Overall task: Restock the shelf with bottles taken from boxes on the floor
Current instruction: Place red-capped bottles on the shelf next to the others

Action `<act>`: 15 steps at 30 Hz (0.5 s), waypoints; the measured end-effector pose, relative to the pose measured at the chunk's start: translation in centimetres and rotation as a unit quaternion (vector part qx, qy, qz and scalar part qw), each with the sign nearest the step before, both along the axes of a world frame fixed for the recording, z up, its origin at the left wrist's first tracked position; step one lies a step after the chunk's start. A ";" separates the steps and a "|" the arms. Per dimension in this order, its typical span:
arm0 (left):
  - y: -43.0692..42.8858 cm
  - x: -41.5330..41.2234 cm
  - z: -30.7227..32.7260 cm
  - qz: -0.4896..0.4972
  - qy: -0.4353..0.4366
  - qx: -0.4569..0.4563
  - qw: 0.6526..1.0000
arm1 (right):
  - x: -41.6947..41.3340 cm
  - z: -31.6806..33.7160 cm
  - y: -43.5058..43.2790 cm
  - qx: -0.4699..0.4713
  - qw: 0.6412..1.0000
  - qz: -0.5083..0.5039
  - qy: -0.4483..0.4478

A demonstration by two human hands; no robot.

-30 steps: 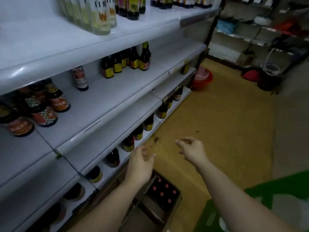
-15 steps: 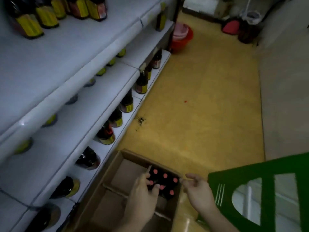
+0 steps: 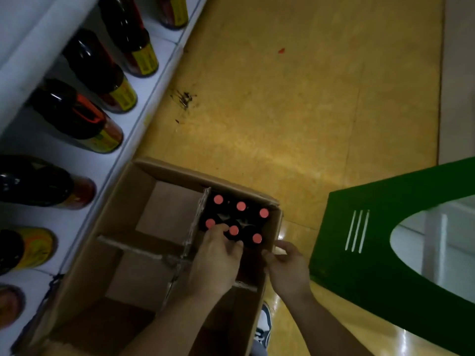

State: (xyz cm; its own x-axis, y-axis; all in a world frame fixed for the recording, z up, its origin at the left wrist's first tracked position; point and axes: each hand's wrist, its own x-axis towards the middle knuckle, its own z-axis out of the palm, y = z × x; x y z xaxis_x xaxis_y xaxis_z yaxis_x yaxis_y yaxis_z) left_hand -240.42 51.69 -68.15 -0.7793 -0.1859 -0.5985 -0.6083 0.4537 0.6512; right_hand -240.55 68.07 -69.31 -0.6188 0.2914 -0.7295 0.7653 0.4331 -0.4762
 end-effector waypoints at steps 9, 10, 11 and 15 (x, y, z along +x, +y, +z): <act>1.5 -0.5 -9.2 -0.017 -0.015 -0.030 0.999 | -0.6 -9.3 0.2 -0.001 1.000 0.014 0.009; 1.6 -0.6 -9.9 -0.025 -0.015 -0.036 0.999 | -0.8 -9.9 0.1 0.003 1.000 0.019 0.011; 1.6 -0.7 -10.4 -0.036 -0.015 -0.041 0.998 | -0.9 -10.4 0.1 0.005 1.000 0.027 0.014; 1.9 -1.0 -12.1 -0.061 -0.006 -0.065 0.996 | -1.2 -11.9 -0.1 0.024 0.996 0.081 0.030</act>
